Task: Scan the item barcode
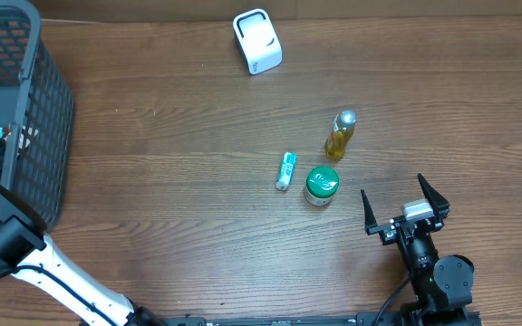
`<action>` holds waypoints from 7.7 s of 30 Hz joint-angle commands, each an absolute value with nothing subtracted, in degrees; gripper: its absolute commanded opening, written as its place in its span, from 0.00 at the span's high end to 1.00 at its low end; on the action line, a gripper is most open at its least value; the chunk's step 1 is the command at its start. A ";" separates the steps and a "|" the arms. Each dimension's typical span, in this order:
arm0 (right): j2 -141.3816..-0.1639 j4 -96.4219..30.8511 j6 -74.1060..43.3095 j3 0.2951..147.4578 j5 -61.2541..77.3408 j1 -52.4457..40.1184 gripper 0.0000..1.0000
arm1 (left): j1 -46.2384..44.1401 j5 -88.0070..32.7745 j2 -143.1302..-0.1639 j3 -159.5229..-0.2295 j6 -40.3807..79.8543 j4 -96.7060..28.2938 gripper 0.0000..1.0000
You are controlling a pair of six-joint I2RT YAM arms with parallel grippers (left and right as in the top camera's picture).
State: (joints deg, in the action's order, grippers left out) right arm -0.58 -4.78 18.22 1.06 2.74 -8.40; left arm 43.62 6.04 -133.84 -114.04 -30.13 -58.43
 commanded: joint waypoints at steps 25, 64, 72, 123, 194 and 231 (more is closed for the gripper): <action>-0.16 -4.62 18.00 0.45 2.66 -8.62 0.00 | 36.07 -12.58 -112.77 -140.64 7.18 -66.74 0.93; -0.16 -4.64 18.00 0.45 2.63 -8.62 0.00 | -8.80 -20.23 -105.75 -132.73 19.57 -91.66 0.95; -0.16 -4.62 18.00 0.45 2.66 -8.62 0.00 | -15.94 -4.82 -105.75 -121.54 32.36 -89.10 0.96; -0.16 -4.62 18.00 0.45 2.66 -8.62 0.00 | -31.57 7.46 -105.75 -72.36 47.81 -49.47 0.96; -0.16 -4.62 18.00 0.45 2.63 -8.62 0.00 | -31.59 7.46 -105.75 -72.36 46.26 -49.84 0.39; -0.16 -4.62 18.00 0.45 2.63 -8.62 0.00 | -31.09 3.79 -105.73 -72.40 43.33 -49.71 0.37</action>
